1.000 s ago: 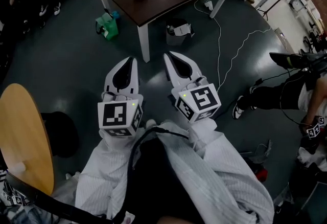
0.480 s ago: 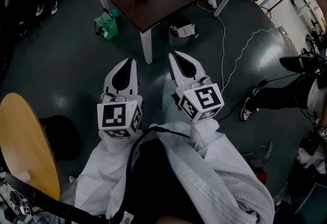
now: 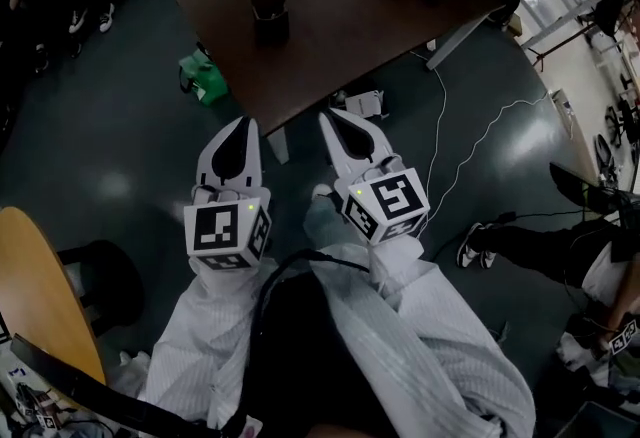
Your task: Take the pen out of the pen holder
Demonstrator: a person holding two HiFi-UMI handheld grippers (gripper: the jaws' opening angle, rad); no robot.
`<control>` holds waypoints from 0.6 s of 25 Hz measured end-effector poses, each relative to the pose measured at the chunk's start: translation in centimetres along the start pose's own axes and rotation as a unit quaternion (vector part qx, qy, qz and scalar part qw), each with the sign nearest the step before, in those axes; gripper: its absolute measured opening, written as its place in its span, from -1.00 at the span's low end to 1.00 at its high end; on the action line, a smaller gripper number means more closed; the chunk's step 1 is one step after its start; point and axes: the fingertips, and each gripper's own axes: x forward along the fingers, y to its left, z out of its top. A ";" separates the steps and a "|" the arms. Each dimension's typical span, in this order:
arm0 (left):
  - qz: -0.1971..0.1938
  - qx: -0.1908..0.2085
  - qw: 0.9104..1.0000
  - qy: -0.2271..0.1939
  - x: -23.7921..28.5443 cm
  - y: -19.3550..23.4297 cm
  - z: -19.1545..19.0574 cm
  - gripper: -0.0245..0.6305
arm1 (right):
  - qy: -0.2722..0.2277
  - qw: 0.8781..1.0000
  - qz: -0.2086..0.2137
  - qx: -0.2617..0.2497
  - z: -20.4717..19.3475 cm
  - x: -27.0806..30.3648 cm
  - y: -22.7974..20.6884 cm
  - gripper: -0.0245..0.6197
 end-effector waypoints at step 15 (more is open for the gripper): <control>0.055 -0.012 0.998 0.042 16.7 4.1 -0.4 -0.91 | 0.061 0.995 0.073 0.012 -0.1 15.6 -10.3 -0.91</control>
